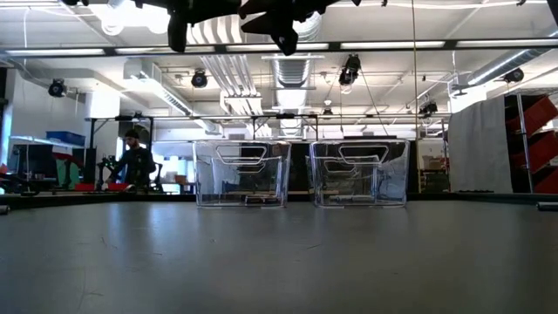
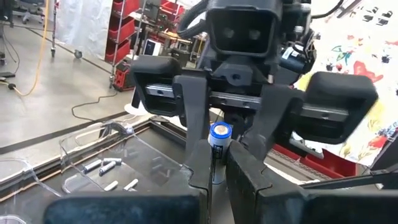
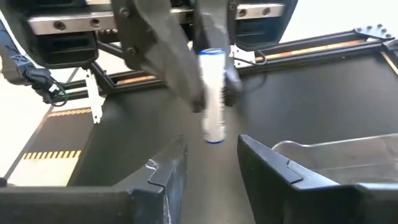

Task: Sort batteries
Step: Put the white battery into the right transparent bin

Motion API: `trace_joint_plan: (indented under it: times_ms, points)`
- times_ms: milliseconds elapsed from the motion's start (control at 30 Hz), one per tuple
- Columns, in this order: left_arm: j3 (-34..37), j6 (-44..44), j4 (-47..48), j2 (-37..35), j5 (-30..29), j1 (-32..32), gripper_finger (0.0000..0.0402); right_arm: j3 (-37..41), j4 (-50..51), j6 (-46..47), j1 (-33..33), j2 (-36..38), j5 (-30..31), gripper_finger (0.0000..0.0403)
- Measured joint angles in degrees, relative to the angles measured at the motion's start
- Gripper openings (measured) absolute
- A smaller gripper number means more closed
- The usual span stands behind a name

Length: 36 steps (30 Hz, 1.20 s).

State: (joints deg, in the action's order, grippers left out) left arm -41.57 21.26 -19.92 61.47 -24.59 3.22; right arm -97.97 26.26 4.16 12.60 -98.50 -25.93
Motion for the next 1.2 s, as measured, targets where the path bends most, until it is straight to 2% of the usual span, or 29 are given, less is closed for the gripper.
trace_joint_plan:
  times_ms: [200, 367, 900, 1033, 1200]
  points:
    - [0.0, 0.1, -0.1, 0.0, -0.2, 0.0, 0.0010, 0.0, -0.6, -0.2, 0.0, 0.0, 0.0, 0.0154]
    - [0.0, 0.2, -0.1, 0.0, -0.3, 0.0, 0.0010, 0.0, -3.6, 1.5, 0.0, 0.0, 0.4, 0.0153]
    - [0.0, 0.2, 0.5, 0.0, -0.5, 0.0, 0.0013, 0.1, -4.5, 1.5, 0.0, -0.7, 0.6, 0.0042]
    - [0.0, 0.9, 1.9, -0.1, -0.9, 0.0, 0.0033, 0.1, -4.2, 1.0, 0.0, -0.9, 0.7, 0.0026]
    - [0.0, 1.1, 2.9, -0.2, -1.0, -0.1, 0.0083, 0.1, -4.0, 1.2, 0.1, -0.8, 0.8, 0.0028]
